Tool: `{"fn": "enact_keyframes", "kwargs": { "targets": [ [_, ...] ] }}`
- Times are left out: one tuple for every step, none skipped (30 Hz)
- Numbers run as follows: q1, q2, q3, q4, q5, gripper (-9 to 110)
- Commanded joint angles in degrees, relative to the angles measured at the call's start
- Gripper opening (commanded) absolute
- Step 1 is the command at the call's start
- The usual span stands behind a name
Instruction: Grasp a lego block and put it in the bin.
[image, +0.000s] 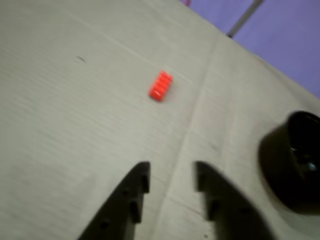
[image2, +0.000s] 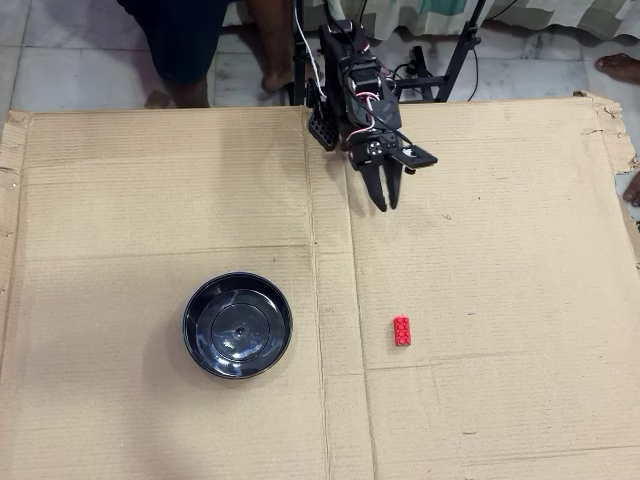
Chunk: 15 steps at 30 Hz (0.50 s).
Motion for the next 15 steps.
{"fn": "enact_keyframes", "kwargs": {
  "targets": [
    [-1.14, -7.73, -8.26, -0.97, 3.87, 17],
    [-1.41, -10.63, -10.46, -0.97, 5.27, 18],
    [-1.49, -13.71, -12.66, -0.97, 6.77, 19],
    [-1.49, -16.7, -14.85, -0.97, 8.35, 19],
    [-1.49, -19.69, -16.96, -0.97, 9.76, 19],
    [-1.49, -22.59, -18.9, -0.97, 10.9, 19],
    [-1.49, -25.31, -20.92, -0.97, 11.95, 19],
    [-1.49, -28.04, -22.85, -0.97, 13.1, 19],
    [-1.49, -30.76, -24.79, -0.97, 14.41, 19],
    [-1.49, -33.49, -26.72, -0.97, 15.91, 19],
    [-1.49, -36.04, -28.65, -0.97, 17.58, 19],
    [-1.49, -38.58, -30.5, -0.97, 19.25, 19],
    [-1.49, -41.22, -32.43, -0.97, 20.83, 19],
    [-1.41, -43.86, -34.37, -0.97, 22.5, 19],
    [-1.41, -46.32, -36.3, -0.97, 24.43, 19]
  ]
}}
